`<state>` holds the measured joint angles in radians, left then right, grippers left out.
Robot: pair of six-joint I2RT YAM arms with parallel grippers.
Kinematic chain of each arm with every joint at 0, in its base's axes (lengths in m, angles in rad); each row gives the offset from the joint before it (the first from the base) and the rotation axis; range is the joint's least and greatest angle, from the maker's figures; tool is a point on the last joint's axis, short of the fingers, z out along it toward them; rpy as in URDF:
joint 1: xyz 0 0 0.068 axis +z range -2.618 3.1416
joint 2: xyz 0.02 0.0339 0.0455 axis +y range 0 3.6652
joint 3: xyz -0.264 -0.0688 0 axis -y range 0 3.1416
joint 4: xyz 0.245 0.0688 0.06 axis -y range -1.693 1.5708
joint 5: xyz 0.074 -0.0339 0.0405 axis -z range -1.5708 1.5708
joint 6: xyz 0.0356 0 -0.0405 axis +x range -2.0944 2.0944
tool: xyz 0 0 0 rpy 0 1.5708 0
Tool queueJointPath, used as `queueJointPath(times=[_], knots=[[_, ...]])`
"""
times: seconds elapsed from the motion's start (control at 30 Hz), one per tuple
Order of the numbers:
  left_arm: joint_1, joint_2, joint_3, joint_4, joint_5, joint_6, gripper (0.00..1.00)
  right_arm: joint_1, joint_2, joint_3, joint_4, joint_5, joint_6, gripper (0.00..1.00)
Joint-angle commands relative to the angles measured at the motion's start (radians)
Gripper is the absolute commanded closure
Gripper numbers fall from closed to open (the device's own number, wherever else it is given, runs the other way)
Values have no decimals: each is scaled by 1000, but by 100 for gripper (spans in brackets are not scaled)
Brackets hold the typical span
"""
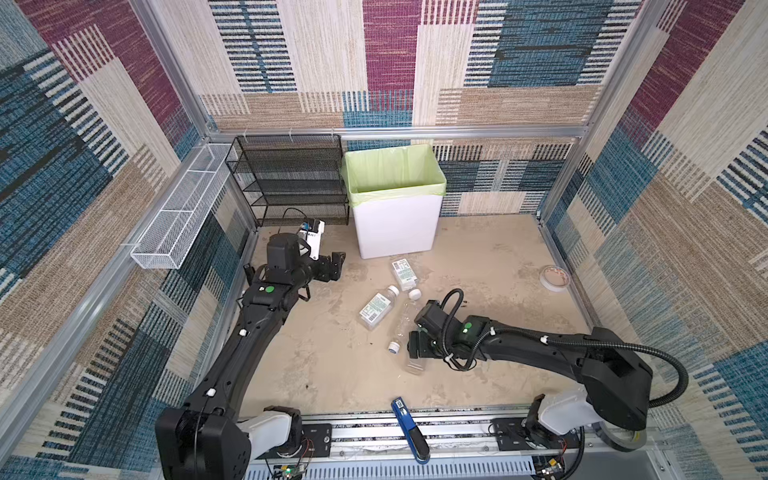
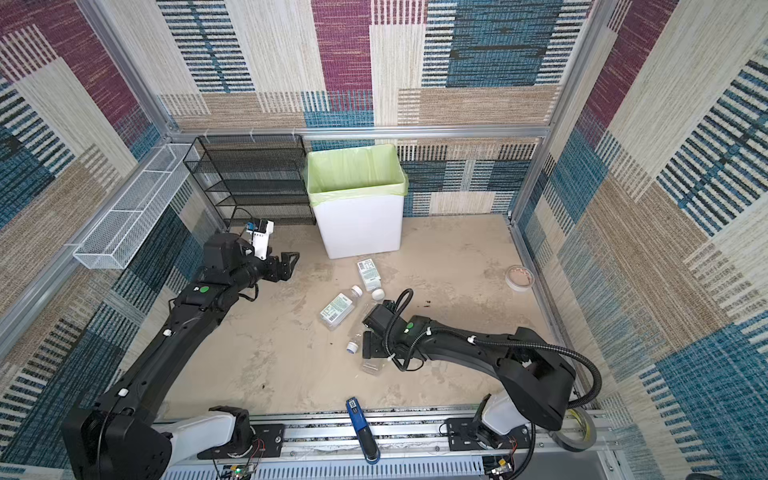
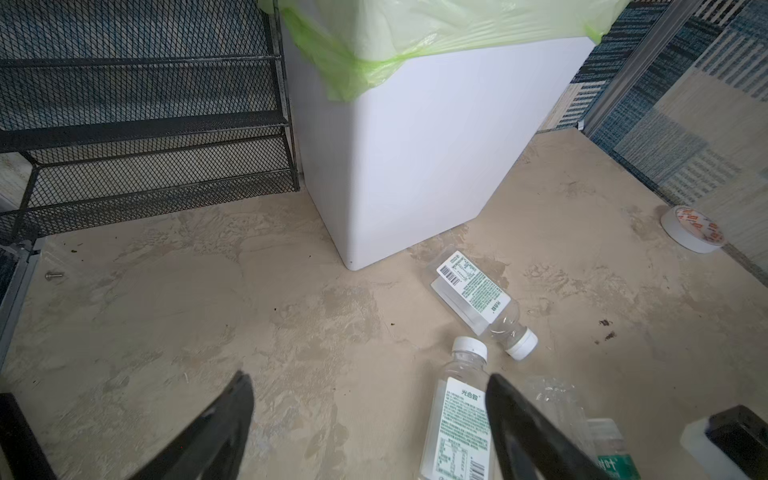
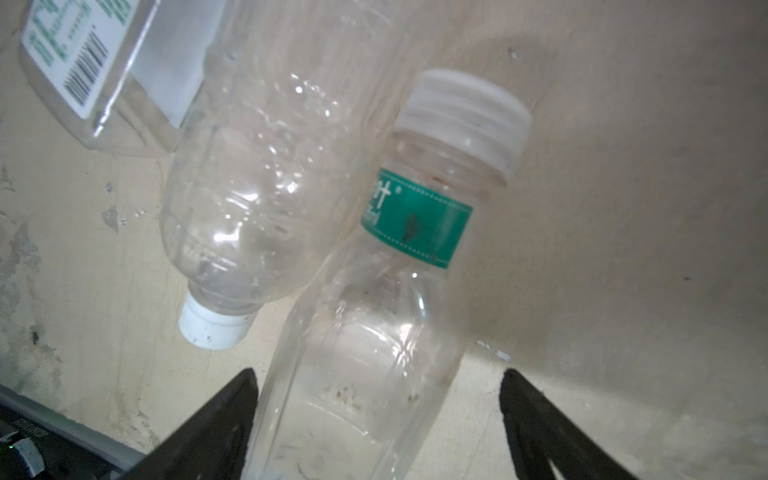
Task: Throw the plastic bottles in the bin
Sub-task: 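Lower the right gripper onto the green-labelled clear bottle while the left gripper withdraws, then close the right gripper on the green-labelled bottle and lift it, then raise the green-labelled bottle over the bin with the right gripper and release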
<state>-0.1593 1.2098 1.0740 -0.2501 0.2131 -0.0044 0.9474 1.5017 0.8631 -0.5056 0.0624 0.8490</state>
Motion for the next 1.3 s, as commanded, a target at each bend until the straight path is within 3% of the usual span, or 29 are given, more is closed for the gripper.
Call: queueJointPath(times=[0.0,0.27,0.63,0.77,1.1,1.27], knots=[[1,-3,-4,19,8,-10,13,2,28,6,-18,24,13,12],[1,5,-6,18,12,-17,13,-38,-7,-34,-39,79,9,26],[1,11,-9,20,15,-23,14,-209,-149,-98,-4,157,-50,50],[1,14,-16,25,14,-22,14,-264,-232,-86,60,238,-111,51],[0,5,-61,102,98,-28,16,-424,-413,-4,453,284,-476,51],[-6,-12,-93,152,132,-31,17,-426,-512,-48,838,285,-662,52]])
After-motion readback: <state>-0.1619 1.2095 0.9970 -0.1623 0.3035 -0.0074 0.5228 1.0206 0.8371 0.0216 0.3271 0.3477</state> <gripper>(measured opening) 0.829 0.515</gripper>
